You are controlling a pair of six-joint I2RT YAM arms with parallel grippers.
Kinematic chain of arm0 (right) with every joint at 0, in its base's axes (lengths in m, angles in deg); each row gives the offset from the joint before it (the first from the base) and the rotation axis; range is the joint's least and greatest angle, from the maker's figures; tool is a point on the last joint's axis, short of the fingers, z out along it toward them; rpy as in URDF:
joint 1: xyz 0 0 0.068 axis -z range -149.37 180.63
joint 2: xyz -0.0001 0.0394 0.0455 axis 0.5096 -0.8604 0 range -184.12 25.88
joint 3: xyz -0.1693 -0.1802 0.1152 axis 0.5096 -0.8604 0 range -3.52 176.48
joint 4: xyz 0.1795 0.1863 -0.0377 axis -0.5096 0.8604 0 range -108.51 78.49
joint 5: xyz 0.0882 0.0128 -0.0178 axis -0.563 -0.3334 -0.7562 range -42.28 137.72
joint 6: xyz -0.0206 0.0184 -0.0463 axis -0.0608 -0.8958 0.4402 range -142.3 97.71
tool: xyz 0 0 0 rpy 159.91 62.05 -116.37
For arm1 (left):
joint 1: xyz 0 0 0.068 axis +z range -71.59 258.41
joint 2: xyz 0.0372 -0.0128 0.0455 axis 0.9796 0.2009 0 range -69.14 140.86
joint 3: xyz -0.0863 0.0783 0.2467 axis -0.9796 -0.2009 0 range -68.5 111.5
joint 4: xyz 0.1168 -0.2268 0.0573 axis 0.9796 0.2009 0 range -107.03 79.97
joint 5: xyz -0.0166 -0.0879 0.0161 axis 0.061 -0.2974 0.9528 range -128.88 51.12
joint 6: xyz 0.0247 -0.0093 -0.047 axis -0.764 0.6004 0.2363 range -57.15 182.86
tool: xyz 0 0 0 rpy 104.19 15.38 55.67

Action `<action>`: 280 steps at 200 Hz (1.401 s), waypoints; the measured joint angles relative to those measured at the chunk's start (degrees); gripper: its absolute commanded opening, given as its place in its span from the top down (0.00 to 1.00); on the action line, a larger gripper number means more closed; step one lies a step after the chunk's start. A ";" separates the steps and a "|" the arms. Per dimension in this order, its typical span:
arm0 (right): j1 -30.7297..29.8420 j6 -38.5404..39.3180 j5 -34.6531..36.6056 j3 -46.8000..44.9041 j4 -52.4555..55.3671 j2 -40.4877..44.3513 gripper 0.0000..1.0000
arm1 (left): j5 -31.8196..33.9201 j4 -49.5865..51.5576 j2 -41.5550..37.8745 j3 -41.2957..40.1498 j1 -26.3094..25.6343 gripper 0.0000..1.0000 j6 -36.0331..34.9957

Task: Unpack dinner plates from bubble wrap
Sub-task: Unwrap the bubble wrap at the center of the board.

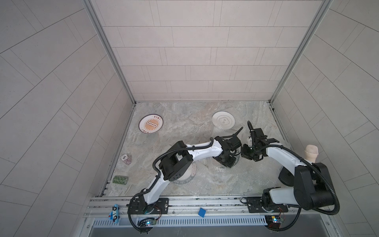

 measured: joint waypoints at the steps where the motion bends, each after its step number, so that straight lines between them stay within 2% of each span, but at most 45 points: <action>1: 0.04 -0.04 0.00 0.11 0.00 -0.07 1.00 | 0.00 -0.04 -0.02 -0.11 0.04 1.00 0.00; 48: 0.48 -1.62 0.02 2.47 -0.55 -3.04 1.00 | -0.79 -5.18 -4.55 -6.80 4.04 1.00 0.68; 103: 1.31 -2.86 -0.13 2.60 -2.82 -3.37 1.00 | -5.27 -11.28 -8.61 -12.92 10.60 1.00 1.73; 160: 2.80 -3.41 -0.66 2.47 -4.13 -4.74 1.00 | -8.52 -14.82 -9.35 -16.33 13.35 1.00 3.06; 257: 7.06 -3.61 -3.48 1.29 -5.46 -6.88 1.00 | -9.51 -15.65 -12.33 -20.98 16.92 1.00 3.72; 280: 8.70 -3.74 0.11 1.01 -6.29 -7.34 1.00 | -7.37 -11.87 -13.20 -22.45 19.30 1.00 3.91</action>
